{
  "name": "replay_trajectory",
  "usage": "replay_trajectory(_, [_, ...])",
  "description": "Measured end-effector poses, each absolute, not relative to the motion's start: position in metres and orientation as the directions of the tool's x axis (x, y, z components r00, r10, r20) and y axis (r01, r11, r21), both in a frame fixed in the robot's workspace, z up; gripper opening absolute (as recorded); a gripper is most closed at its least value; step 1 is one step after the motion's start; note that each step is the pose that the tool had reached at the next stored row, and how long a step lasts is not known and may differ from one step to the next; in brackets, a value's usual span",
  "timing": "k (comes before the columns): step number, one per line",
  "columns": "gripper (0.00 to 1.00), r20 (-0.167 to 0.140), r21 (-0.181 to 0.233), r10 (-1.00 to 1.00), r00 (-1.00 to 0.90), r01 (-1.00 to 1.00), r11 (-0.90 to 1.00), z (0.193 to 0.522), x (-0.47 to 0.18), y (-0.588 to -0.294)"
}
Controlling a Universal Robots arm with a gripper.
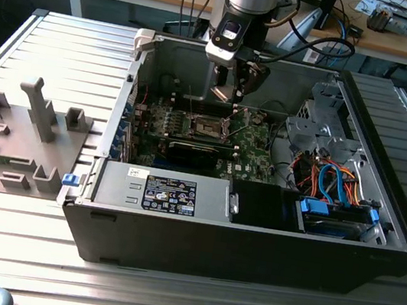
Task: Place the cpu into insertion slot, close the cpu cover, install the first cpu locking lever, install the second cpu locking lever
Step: 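Place the cpu into insertion slot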
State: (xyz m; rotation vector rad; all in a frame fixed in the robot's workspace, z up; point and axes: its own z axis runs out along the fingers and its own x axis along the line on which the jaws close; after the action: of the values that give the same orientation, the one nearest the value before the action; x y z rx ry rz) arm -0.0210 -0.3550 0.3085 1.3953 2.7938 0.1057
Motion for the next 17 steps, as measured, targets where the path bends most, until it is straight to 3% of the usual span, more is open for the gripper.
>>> replay_trajectory(17, [0.54, 0.015, 0.068, 0.806, -0.592, 0.805, 0.590, 0.3082, -0.0210, -0.3549])
